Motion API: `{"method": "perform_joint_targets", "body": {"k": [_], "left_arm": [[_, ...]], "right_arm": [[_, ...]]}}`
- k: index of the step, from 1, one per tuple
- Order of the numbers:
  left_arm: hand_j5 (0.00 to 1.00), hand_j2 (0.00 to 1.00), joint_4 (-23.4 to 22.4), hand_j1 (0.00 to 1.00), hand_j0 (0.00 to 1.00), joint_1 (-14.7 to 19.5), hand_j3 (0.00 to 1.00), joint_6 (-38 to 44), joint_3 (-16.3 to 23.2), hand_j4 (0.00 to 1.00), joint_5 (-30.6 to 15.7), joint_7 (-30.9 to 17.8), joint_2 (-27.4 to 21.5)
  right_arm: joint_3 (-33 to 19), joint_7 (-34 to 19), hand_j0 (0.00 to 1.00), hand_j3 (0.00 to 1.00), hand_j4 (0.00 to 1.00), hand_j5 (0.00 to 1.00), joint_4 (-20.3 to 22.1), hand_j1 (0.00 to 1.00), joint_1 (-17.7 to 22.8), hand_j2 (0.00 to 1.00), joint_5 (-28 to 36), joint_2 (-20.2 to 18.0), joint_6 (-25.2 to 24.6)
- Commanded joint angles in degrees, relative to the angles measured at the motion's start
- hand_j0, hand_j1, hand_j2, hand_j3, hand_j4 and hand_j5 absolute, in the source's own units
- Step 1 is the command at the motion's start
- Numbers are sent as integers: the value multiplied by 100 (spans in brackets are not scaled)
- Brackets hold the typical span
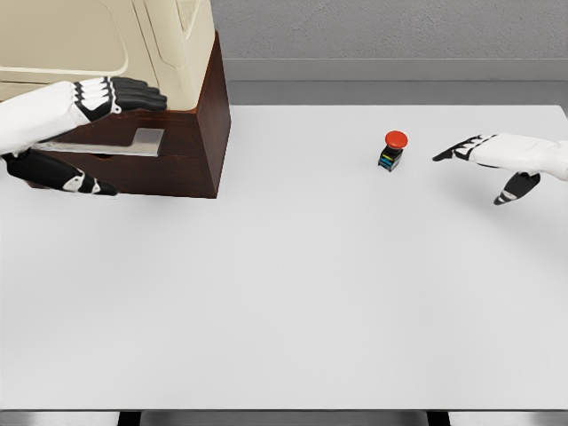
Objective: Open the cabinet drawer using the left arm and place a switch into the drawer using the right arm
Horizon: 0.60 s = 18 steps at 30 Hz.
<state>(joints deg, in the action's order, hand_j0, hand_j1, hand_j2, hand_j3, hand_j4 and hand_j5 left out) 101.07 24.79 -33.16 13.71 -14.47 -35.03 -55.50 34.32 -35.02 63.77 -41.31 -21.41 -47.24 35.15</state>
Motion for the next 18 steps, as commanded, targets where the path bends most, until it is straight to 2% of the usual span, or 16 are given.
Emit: {"method": "perform_joint_targets", "body": {"k": [1, 7, 9, 11, 13, 15, 18], "left_arm": [[100, 100, 0, 100, 100, 0, 100, 117, 36, 100, -73, 3, -260], [100, 100, 0, 100, 100, -53, 100, 135, 36, 100, -319, 3, -348], [100, 100, 0, 100, 100, -62, 100, 784, 36, 100, -311, 3, -339], [100, 100, 0, 100, 100, -53, 100, 1180, 71, 100, -293, 3, -435], [100, 100, 0, 100, 100, -53, 100, 1637, 80, 100, -249, 3, -488], [99, 99, 0, 99, 99, -53, 99, 1760, 124, 99, -249, 3, -620], [100, 100, 0, 100, 100, -44, 100, 1761, 124, 100, -249, 3, -743]], "right_arm": [[-4, 2, 100, 100, 100, 100, -31, 100, 0, 100, 32, -4, -15], [-4, 2, 100, 100, 100, 100, -154, 100, -26, 100, 41, 92, -15], [-22, 2, 100, 100, 100, 100, -329, 100, -35, 100, 76, 92, -15], [-22, 2, 100, 100, 100, 100, -795, 100, -255, 100, 49, 242, -15], [-22, 2, 100, 100, 100, 100, -1015, 100, -483, 100, 40, 338, -15], [-13, 2, 100, 100, 100, 100, -1437, 100, -808, 100, 23, 707, -15], [66, 2, 100, 100, 100, 100, -1516, 100, -1125, 100, -144, 1033, -15]]}}
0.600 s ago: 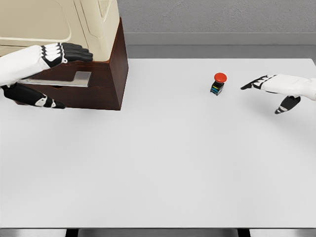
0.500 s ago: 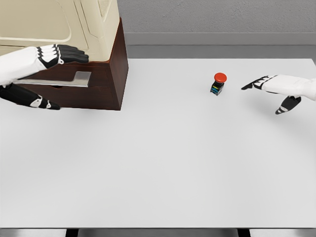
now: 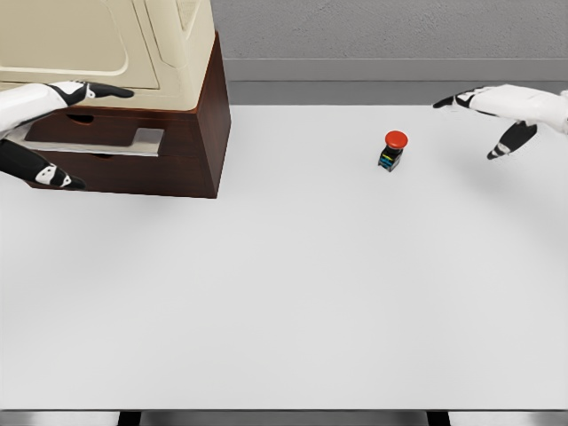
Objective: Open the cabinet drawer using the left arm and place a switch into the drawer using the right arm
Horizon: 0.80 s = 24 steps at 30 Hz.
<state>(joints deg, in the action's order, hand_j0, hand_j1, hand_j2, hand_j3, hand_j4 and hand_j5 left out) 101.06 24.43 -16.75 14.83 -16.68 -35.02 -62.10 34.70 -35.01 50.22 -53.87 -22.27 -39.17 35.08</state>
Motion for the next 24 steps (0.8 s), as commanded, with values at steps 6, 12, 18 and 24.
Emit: {"method": "perform_joint_targets", "body": {"k": [6, 12, 18, 24], "left_arm": [[100, 100, 1, 100, 100, 17, 100, 101, 11, 100, -28, 2, -153], [100, 100, 1, 100, 100, 44, 100, 110, 125, 100, -37, 2, -127], [100, 100, 1, 100, 100, 44, 100, 128, 371, 100, 95, 2, -136], [100, 100, 1, 100, 100, 167, 100, 365, 389, 100, 51, 2, -162]], "right_arm": [[810, 1, 100, 100, 100, 100, -364, 100, -457, 100, -295, 726, -8], [1452, 1, 100, 100, 100, 100, -461, 100, -712, 100, -295, 937, -8], [1478, 1, 100, 100, 100, 100, -812, 100, -703, 100, -304, 1157, -8], [1461, 1, 100, 100, 100, 100, -900, 100, -703, 100, -304, 1166, -8]]}}
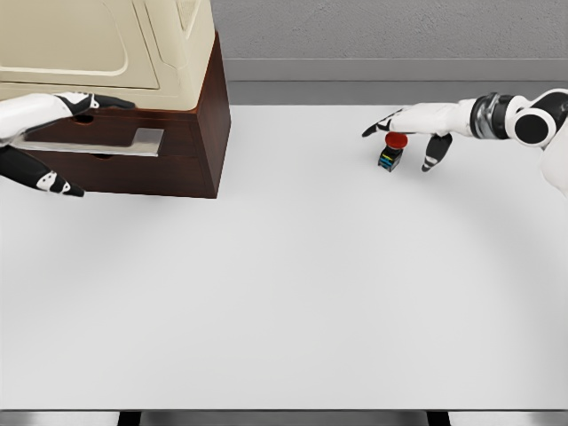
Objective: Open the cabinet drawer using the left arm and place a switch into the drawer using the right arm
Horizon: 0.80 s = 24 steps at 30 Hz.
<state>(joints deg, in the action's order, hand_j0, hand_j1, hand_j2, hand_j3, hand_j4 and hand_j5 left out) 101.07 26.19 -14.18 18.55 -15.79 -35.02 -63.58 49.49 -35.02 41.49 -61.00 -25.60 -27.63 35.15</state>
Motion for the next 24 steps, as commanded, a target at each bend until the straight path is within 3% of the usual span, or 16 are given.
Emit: {"method": "perform_joint_targets", "body": {"k": [1, 5, 10, 13, 24], "left_arm": [[100, 100, 0, 100, 100, 9, 100, 125, 52, 100, -38, 2, -5], [100, 100, -8, 100, 100, 466, 100, 398, 544, 100, -116, 2, 12], [100, 100, 0, 100, 100, 562, 100, 380, 650, 100, -222, 2, -120], [100, 100, 0, 100, 100, 1072, 100, 372, 1247, 100, -328, 2, -120], [100, 100, -8, 100, 100, 1107, 100, 767, 1300, 100, -416, 2, -304]], "right_arm": [[-27, 2, 100, 100, 100, 100, -27, 100, 0, 100, 29, 12, -15], [-45, 2, 100, 100, 100, 100, -27, 100, -9, 100, 38, 100, -17], [-45, 2, 97, 97, 97, 97, -36, 97, -9, 97, 38, 135, -17], [-45, 2, 97, 97, 97, 97, -71, 97, -9, 97, 38, 135, -17], [-45, 22, 90, 90, 90, 90, -317, 90, -61, 90, 29, 302, -105]]}}
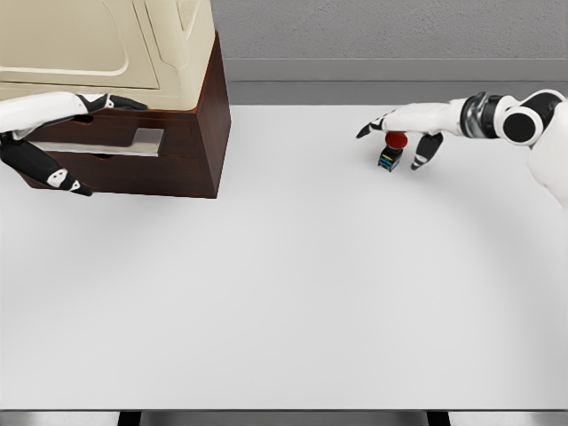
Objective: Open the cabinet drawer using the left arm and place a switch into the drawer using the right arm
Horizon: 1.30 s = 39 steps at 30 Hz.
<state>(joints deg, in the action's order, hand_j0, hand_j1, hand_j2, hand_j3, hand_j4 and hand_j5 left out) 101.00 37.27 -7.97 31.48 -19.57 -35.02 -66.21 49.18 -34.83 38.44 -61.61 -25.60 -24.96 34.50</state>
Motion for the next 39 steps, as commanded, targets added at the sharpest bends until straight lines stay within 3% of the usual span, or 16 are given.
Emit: {"method": "perform_joint_targets", "body": {"k": [1, 10, 22, 27, 39], "left_arm": [[100, 100, -1, 100, 100, 0, 100, 392, 7, 100, -39, 2, -41], [100, 100, -1, 100, 100, -9, 100, 559, 16, 100, 32, 2, -50], [100, 100, -133, 100, 100, -79, 100, 603, 113, 100, 76, 2, -59], [100, 100, -150, 100, 100, -79, 100, 1043, 104, 100, 401, 2, -50], [100, 100, -256, 100, 100, -97, 100, 1043, 113, 100, 401, 2, 20]], "right_arm": [[-14, 3, 89, 89, 89, 89, -12, 89, 0, 89, 28, 35, -40], [-14, 3, 76, 76, 76, 76, -12, 76, -9, 76, 20, 26, -40], [-31, 3, 75, 75, 75, 75, -21, 75, -9, 75, -103, 9, -128], [-31, 3, 69, 69, 69, 69, -30, 69, -9, 69, -103, 9, -128], [-22, -6, 53, 53, 53, 53, -30, 53, 0, 53, -112, 0, -128]]}}
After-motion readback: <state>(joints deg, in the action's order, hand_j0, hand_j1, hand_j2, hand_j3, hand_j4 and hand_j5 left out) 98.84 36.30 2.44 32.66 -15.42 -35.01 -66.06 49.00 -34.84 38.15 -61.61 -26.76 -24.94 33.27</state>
